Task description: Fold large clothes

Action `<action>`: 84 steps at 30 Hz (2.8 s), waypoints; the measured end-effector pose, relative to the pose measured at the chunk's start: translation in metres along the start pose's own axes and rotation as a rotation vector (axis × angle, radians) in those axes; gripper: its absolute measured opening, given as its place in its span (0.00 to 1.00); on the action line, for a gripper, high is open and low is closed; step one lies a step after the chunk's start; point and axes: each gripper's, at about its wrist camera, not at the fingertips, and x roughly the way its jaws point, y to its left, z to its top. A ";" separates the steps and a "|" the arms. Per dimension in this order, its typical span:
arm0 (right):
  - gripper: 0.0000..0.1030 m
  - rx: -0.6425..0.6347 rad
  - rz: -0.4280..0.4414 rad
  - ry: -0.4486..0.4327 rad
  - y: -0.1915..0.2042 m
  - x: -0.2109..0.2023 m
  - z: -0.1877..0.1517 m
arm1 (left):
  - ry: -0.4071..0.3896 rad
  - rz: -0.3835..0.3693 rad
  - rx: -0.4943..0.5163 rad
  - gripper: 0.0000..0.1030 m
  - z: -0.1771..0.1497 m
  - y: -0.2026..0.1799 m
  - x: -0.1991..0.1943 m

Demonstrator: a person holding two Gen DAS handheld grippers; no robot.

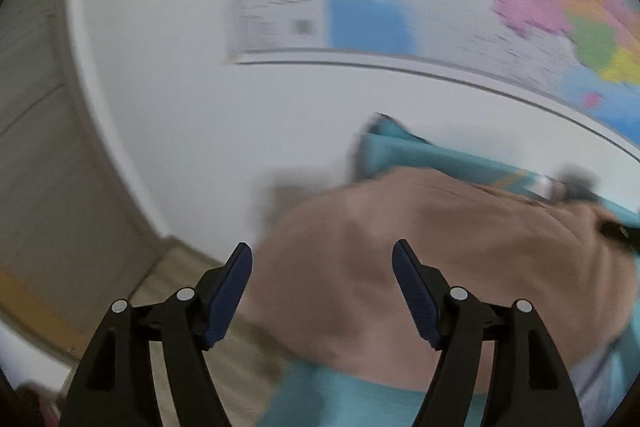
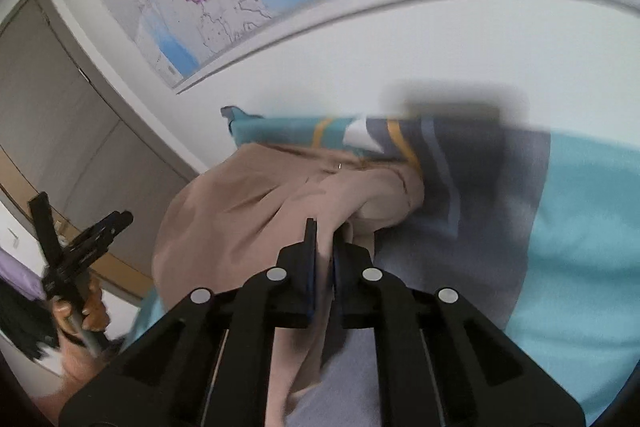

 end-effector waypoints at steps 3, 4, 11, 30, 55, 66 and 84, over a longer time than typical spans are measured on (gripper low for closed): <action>0.08 0.028 -0.023 0.087 -0.011 0.017 -0.010 | 0.040 -0.061 0.049 0.68 -0.010 -0.025 0.014; 0.10 0.046 -0.030 0.117 -0.018 0.022 -0.016 | 0.054 -0.080 0.052 0.68 -0.013 -0.032 0.018; 0.42 0.017 -0.067 0.043 -0.016 -0.021 -0.021 | 0.082 -0.117 0.046 0.68 -0.027 -0.062 0.027; 0.41 -0.251 -0.098 0.150 0.044 0.045 -0.038 | 0.084 -0.109 0.084 0.75 -0.045 -0.110 0.024; 0.62 -0.352 -0.072 0.041 0.067 -0.018 -0.096 | 0.103 -0.132 0.023 0.93 -0.076 -0.108 0.015; 0.78 -0.356 -0.087 -0.020 0.071 -0.051 -0.115 | 0.078 -0.141 -0.061 0.93 -0.095 -0.112 -0.021; 0.95 -0.314 -0.135 -0.110 0.073 -0.092 -0.137 | -0.056 -0.043 -0.038 0.93 -0.096 -0.138 -0.095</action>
